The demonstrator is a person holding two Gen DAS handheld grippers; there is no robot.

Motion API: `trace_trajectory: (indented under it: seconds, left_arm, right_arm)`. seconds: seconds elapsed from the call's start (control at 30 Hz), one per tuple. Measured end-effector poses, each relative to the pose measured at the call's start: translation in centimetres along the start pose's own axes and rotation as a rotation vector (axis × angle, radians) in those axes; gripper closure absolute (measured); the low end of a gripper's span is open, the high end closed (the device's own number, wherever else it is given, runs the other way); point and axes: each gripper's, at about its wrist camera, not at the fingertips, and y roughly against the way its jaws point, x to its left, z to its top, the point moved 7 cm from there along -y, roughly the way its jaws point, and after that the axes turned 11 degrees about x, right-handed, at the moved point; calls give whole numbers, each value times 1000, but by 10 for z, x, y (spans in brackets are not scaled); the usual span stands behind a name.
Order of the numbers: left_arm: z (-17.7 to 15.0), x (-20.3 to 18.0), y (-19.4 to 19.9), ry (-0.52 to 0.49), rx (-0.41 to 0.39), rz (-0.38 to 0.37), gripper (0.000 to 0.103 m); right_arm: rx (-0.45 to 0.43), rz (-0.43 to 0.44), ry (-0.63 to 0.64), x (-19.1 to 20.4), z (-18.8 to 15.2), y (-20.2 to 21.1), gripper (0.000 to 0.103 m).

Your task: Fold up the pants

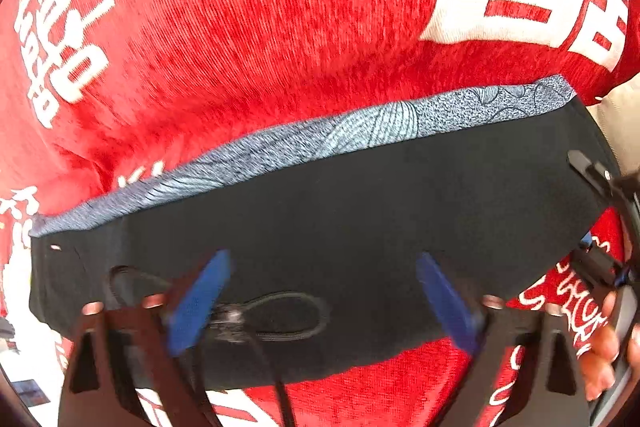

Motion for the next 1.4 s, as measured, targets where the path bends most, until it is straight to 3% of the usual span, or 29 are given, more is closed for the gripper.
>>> trace_trajectory:
  seconds: [0.07, 0.1, 0.17, 0.3, 0.4, 0.47, 0.67, 0.83, 0.9, 0.97, 1.07, 1.1, 1.17, 1.4]
  left_arm:
    - [-1, 0, -2, -4, 5, 10, 22]
    - [-1, 1, -3, -2, 10, 8, 34]
    - [-5, -1, -14, 6, 41, -8, 42]
    - [-13, -10, -34, -3, 44, -18, 42]
    - [-18, -16, -32, -30, -36, 22, 43]
    - [-19, -13, -32, -8, -39, -8, 43]
    - [-23, -9, -32, -21, -93, -40, 43]
    - [-27, 0, -29, -34, -90, -119, 43]
    - [-30, 27, -23, 1, -49, -178, 43]
    - [-40, 65, -9, 61, -61, -211, 43]
    - [-56, 131, 6, 118, -76, -201, 41]
    - [-61, 150, 8, 134, -73, -198, 28]
    - [-73, 201, 8, 185, -71, -178, 15]
    - [-106, 293, 3, 255, -47, -118, 15]
  right_arm:
    - [29, -21, 7, 4, 4, -6, 51]
    - [38, -31, 7, 5, 4, -7, 54]
    - [63, -78, 16, 3, 4, -8, 88]
    - [86, -27, 22, 10, 1, -3, 89]
    - [99, -11, 99, 36, -7, 1, 89]
    - [107, -7, 157, 58, -15, 4, 89]
    - [146, -69, 390, 123, -51, -1, 89]
    - [180, -148, 579, 164, -90, -20, 89]
    - [180, -188, 631, 177, -105, -28, 89]
    - [169, -248, 699, 188, -121, -35, 89]
    - [167, -358, 818, 202, -150, -53, 89]
    - [171, -411, 873, 205, -163, -65, 89]
    - [178, -491, 960, 208, -187, -85, 89]
    - [232, -813, 1223, 170, -270, -183, 86]
